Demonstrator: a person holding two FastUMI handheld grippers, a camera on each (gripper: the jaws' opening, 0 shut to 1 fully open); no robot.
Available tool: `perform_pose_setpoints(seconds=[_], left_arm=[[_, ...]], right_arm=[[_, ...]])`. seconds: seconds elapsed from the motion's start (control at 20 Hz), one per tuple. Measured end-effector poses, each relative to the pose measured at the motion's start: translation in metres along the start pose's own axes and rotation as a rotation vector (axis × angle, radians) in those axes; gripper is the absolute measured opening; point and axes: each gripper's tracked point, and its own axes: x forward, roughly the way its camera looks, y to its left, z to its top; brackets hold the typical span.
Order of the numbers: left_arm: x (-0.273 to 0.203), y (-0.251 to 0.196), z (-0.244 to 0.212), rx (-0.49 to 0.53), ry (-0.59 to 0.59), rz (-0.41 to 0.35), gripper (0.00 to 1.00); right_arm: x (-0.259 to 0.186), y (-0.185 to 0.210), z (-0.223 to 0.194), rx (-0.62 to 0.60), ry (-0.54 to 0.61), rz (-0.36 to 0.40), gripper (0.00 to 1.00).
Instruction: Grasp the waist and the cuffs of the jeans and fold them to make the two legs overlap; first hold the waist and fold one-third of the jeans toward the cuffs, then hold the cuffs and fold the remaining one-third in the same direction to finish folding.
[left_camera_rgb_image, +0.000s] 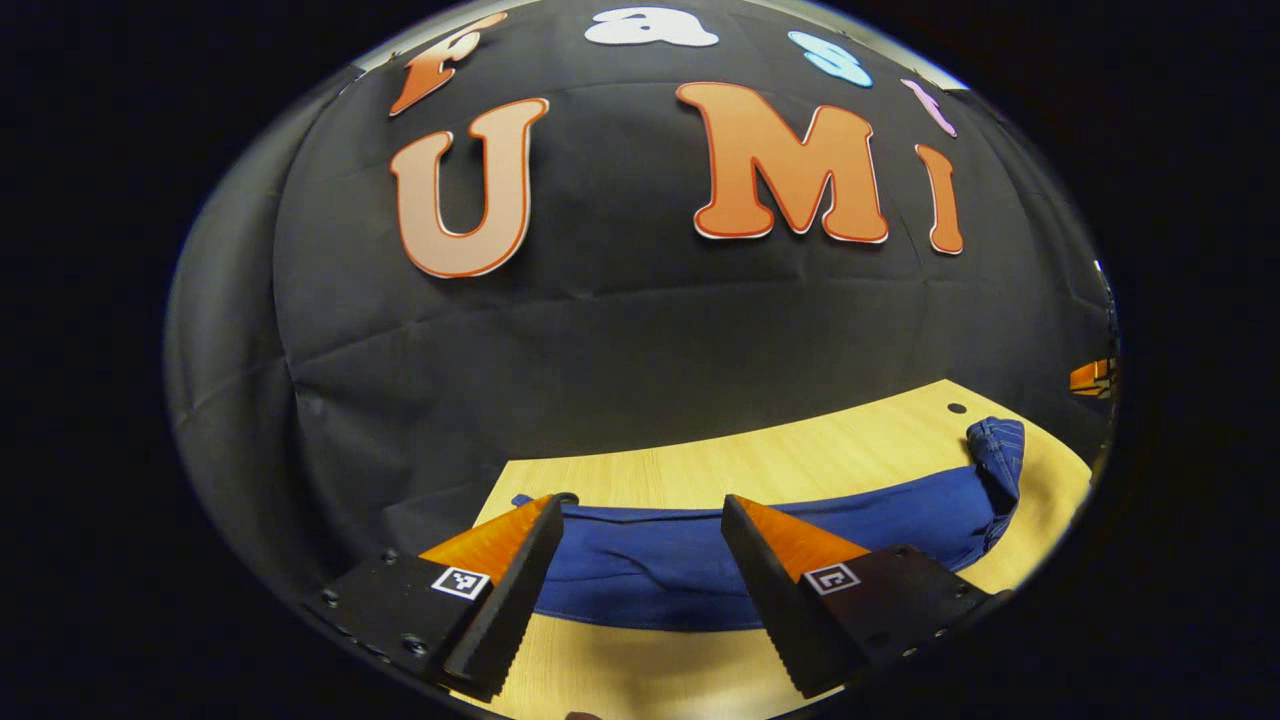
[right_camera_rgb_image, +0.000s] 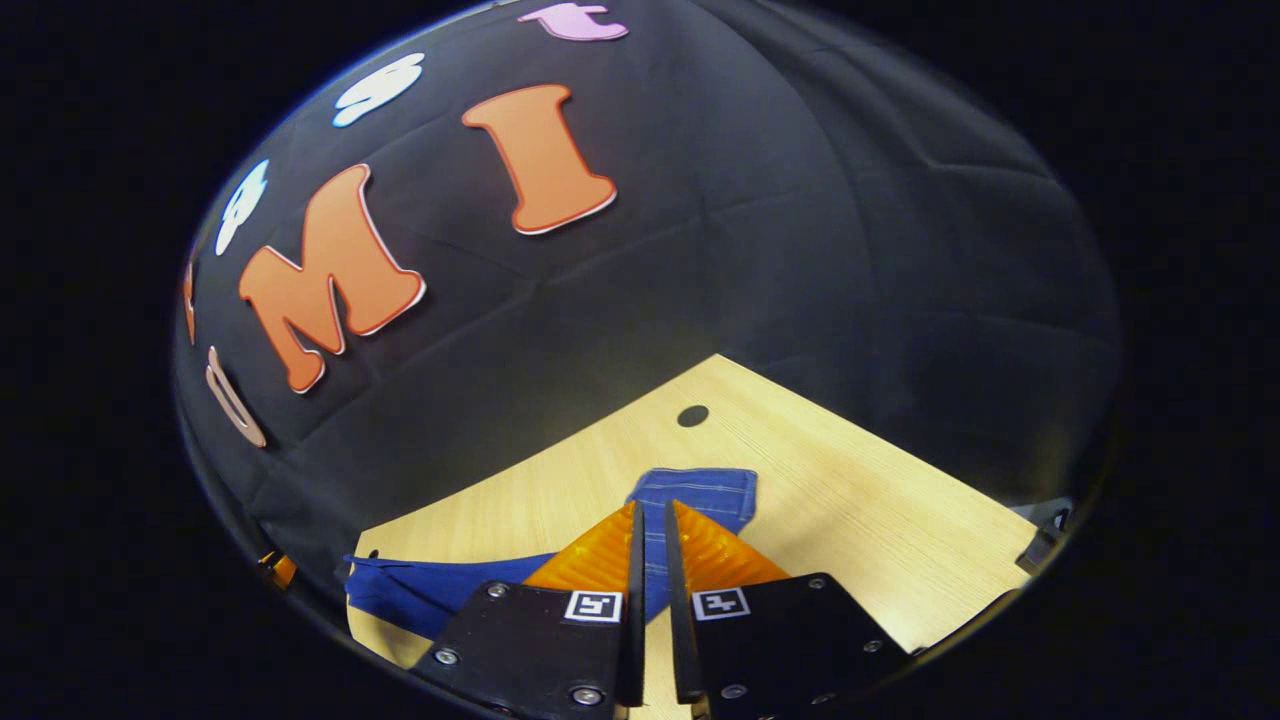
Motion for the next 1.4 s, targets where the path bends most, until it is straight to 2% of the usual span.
perform_pose_setpoints(seconds=[0.1, 0.15, 0.25, 0.3, 0.4, 0.5, 0.6, 0.7, 0.8, 0.95, 1.1, 1.2, 1.3, 1.4], left_arm=[[-0.001, -0.013, 0.01, 0.011, -0.011, -0.006, 0.98], [-0.001, -0.017, 0.012, 0.022, -0.009, -0.005, 0.98], [0.001, -0.018, 0.014, 0.048, -0.006, 0.008, 0.98], [0.0, -0.016, 0.015, 0.055, -0.005, 0.012, 0.98], [0.0, -0.008, 0.013, 0.063, 0.002, 0.025, 1.0], [0.0, 0.008, 0.006, 0.053, 0.012, 0.045, 0.98], [0.0, 0.031, -0.007, 0.04, 0.037, 0.079, 0.98], [0.002, 0.051, -0.018, 0.035, 0.058, 0.117, 1.0], [0.003, 0.068, -0.022, 0.045, 0.069, 0.149, 0.98], [0.005, 0.084, -0.028, 0.063, 0.081, 0.178, 0.98], [0.007, 0.091, -0.036, 0.056, 0.098, 0.191, 0.98], [0.008, 0.092, -0.039, 0.035, 0.102, 0.192, 0.98], [0.008, 0.091, -0.044, 0.015, 0.113, 0.193, 0.98], [0.003, 0.089, -0.044, 0.012, 0.112, 0.197, 0.98]], right_arm=[[0.009, -0.031, -0.019, 0.019, 0.06, -0.094, 0.12], [0.014, -0.03, -0.026, 0.034, 0.055, -0.096, 0.12], [0.022, -0.004, -0.022, 0.031, 0.033, -0.073, 0.69], [0.03, 0.005, -0.03, 0.015, 0.036, -0.095, 0.98], [0.055, 0.018, -0.046, -0.051, 0.059, -0.18, 0.97], [0.087, 0.039, -0.056, -0.088, 0.075, -0.227, 0.97], [0.12, 0.042, -0.061, -0.125, 0.098, -0.343, 0.98], [0.143, 0.034, -0.066, -0.22, 0.131, -0.485, 0.98], [0.158, 0.031, -0.068, -0.313, 0.176, -0.581, 0.98], [0.161, 0.035, -0.081, -0.394, 0.289, -0.621, 0.99], [0.163, 0.037, -0.084, -0.42, 0.293, -0.597, 1.0], [0.155, 0.038, -0.081, -0.462, 0.301, -0.537, 0.7], [0.144, 0.036, -0.076, -0.499, 0.305, -0.483, 0.47], [0.131, 0.041, -0.065, -0.407, 0.252, -0.428, 0.34]])
